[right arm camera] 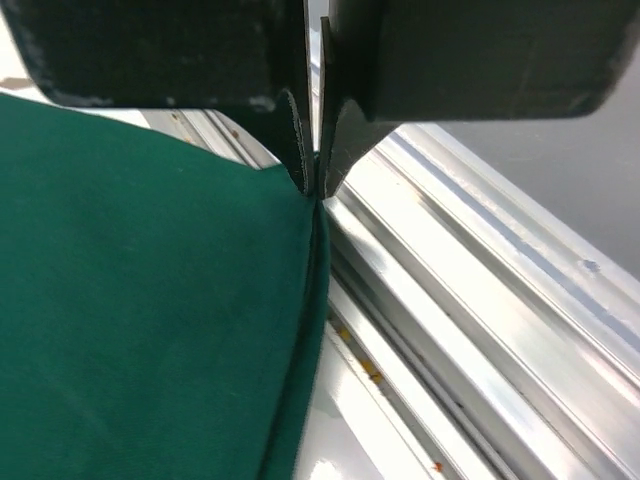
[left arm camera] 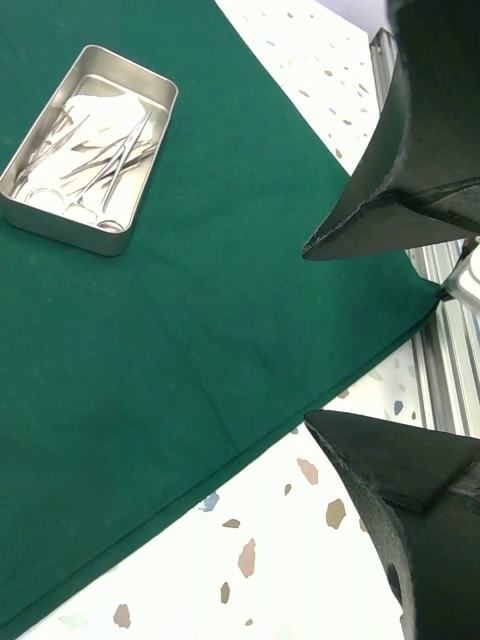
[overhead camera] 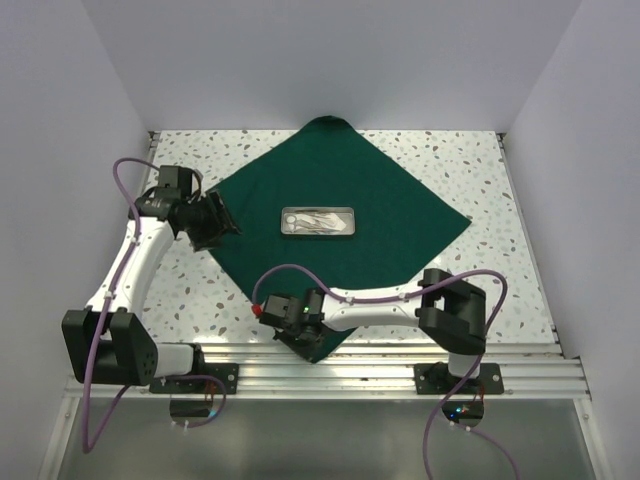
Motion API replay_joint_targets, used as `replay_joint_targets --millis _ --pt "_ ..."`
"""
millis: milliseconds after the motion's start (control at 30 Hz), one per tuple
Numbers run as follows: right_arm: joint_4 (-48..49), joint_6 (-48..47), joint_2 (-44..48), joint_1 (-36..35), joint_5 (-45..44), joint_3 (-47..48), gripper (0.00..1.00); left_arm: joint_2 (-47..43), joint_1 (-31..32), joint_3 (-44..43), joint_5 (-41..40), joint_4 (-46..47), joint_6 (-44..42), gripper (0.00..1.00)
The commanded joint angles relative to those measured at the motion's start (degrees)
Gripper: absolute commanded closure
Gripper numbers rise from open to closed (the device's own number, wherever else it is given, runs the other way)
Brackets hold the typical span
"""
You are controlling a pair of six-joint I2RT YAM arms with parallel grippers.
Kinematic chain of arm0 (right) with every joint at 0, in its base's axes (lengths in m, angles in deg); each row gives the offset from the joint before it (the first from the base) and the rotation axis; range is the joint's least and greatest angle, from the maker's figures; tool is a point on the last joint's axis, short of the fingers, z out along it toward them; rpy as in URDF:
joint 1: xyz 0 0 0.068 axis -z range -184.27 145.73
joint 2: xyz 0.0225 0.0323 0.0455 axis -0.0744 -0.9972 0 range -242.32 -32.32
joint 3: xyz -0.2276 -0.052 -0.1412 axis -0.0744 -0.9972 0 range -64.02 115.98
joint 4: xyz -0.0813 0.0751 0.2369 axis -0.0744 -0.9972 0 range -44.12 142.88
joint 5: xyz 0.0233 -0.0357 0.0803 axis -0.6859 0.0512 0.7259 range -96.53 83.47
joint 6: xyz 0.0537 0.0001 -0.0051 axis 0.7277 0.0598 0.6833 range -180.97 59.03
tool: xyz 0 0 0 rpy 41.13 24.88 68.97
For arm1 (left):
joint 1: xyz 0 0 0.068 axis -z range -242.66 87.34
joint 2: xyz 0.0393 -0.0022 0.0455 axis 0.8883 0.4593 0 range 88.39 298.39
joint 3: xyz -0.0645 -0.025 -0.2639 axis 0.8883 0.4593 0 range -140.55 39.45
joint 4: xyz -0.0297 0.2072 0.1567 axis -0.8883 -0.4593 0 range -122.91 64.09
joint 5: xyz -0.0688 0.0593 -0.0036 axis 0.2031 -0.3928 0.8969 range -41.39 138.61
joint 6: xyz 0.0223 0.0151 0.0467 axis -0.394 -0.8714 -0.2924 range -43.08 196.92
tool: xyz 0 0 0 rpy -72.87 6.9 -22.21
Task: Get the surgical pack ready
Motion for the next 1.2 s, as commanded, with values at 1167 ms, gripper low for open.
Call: replay_joint_targets --millis 1167 --pt "6.58 -17.18 -25.38 44.92 -12.53 59.3 1.0 5.96 -0.55 -8.39 -18.88 0.63 5.86 0.32"
